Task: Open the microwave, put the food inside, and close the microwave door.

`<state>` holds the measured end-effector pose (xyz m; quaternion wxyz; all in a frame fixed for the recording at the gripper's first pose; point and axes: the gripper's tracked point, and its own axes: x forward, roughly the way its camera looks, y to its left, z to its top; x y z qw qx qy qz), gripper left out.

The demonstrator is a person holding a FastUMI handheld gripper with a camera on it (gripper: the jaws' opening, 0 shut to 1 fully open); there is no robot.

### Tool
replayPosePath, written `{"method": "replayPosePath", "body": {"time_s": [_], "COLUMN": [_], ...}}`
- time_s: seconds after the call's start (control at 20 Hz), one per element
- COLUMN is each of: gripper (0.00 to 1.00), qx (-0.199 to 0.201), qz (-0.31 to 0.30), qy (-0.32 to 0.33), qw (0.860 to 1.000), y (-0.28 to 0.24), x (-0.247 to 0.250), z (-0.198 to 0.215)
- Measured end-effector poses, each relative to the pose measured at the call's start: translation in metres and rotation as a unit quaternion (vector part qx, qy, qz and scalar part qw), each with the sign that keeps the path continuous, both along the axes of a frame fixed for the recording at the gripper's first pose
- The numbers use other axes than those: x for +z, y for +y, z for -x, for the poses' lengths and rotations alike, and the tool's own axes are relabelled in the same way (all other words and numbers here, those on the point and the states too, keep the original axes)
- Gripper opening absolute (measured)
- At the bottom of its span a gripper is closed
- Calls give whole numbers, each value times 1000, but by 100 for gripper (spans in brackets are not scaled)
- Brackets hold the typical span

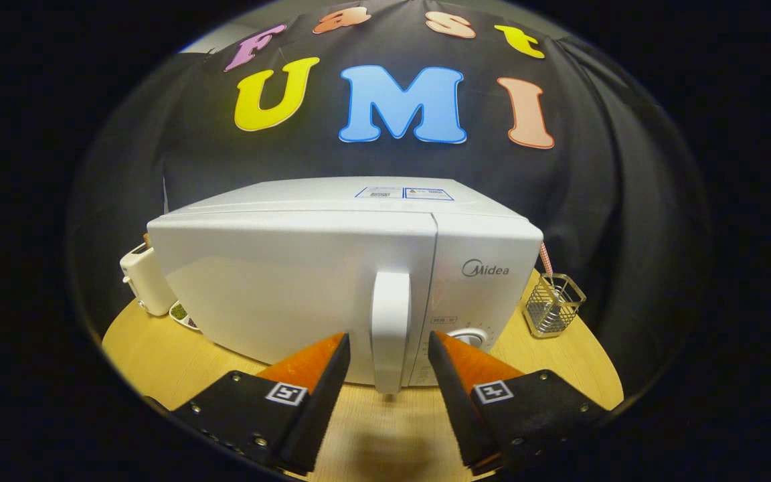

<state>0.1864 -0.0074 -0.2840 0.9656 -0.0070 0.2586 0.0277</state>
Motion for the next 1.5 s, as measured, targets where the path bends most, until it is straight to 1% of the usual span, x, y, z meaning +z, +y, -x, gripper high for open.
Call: {"method": "replayPosePath", "body": {"time_s": [0.15, 0.2, 0.3, 0.35, 0.4, 0.45, 0.55, 0.75, 0.8, 1.0, 1.2, 1.25, 1.35, 1.4, 1.5], "gripper": [54, 45, 32, 31, 25, 24, 12, 12, 3, 3, 3, 3, 3, 3, 3], "qx": [-9, -16, -23, -22, -22, -17, -22, -25, -26, -23, -31, -30, -7, -2, -6], "qz": [-6, -9, -21, -23, -24, -23, -23, -24, -18, -12, -6, -6, 9, 8, -5], "qy": [6, 5, 9, 10, 9, 12, 16, 27, 27, 31, 40, 46, 35, 42, 53], "qw": [1000, 1000, 999, 999, 999, 1000, 999, 999, 999, 999, 999, 998, 999, 999, 999], "y": [2, 0, 3, 4, 4, 4, 4, 2, 3, 3, 3, 5, 10, 14, 18], "x": [-4, -4, -4, -4, -3, -3, -3, -5, -4, -5, -5, -4, 1, -1, 0], "z": [-5, -7, -4, -3, -6, -5, -6, -4, -5, -4, 0, 9, 31, 45, 61]}}
